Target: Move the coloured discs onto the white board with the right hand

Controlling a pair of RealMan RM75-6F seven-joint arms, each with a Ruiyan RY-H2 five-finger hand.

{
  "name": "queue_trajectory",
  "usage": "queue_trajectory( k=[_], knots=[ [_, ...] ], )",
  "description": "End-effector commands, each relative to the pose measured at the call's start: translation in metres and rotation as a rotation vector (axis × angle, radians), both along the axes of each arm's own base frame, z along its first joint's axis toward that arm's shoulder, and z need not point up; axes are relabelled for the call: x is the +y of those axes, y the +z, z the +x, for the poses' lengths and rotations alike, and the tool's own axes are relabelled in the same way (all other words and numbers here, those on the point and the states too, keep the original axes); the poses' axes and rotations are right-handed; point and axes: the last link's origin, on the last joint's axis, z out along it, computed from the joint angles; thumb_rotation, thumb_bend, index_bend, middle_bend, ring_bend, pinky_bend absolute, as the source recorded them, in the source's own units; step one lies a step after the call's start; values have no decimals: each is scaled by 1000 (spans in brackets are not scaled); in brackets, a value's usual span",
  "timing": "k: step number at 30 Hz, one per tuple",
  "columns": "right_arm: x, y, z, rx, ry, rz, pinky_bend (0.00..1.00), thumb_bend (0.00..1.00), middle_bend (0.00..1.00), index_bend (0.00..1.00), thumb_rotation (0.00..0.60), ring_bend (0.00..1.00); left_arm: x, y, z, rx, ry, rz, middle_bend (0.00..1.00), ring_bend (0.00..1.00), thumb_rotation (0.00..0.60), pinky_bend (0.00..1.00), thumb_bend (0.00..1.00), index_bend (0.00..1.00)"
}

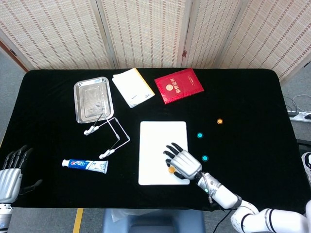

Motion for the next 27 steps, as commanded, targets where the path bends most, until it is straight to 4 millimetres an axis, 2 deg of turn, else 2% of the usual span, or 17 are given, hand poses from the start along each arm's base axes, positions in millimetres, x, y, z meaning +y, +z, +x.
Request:
queue_trajectory(
  k=[1, 2, 6, 9, 11, 13, 20, 23, 27],
  knots=[
    [-1, -18, 23, 19, 46, 25, 0, 425, 155, 428, 600, 23, -1, 0, -1, 0, 4, 0, 15, 68, 600, 0, 205, 34],
    [1, -21, 27, 28, 54, 30, 0, 426, 143, 387, 600, 22, -1, 0, -2, -1, 6, 1, 16, 68, 600, 0, 205, 34],
    [2, -23, 31, 48, 61, 22, 0, 425, 102, 114, 600, 32, -3, 1, -5, -2, 15, 2, 16, 68, 600, 0, 205, 34],
    [-2, -14, 30, 33, 34, -18, 0, 426, 94, 27, 600, 43, -3, 1, -6, -4, 15, 2, 16, 68, 600, 0, 204, 34],
    [-12, 0, 24, 16, 1, -80, 0, 426, 95, 52, 600, 45, -3, 1, -6, -6, 12, 3, 16, 68, 600, 0, 205, 34],
    [-24, 16, 15, 8, -40, -142, 0, 425, 99, 116, 600, 48, -3, 1, -6, -8, 10, 4, 16, 68, 600, 0, 205, 34],
    [-73, 80, -39, 35, -239, -357, 0, 426, 105, 209, 600, 25, -2, -3, -5, -7, 8, -7, 16, 68, 600, 0, 205, 34],
    [-91, 95, -57, 63, -310, -400, 0, 425, 111, 225, 600, 19, -1, -4, -2, -6, 1, -9, 16, 68, 600, 0, 204, 34],
    [-108, 98, -73, 98, -392, -414, 0, 426, 120, 245, 600, 22, 0, -4, 1, -3, -4, -10, 16, 68, 600, 0, 205, 34]
  ],
)
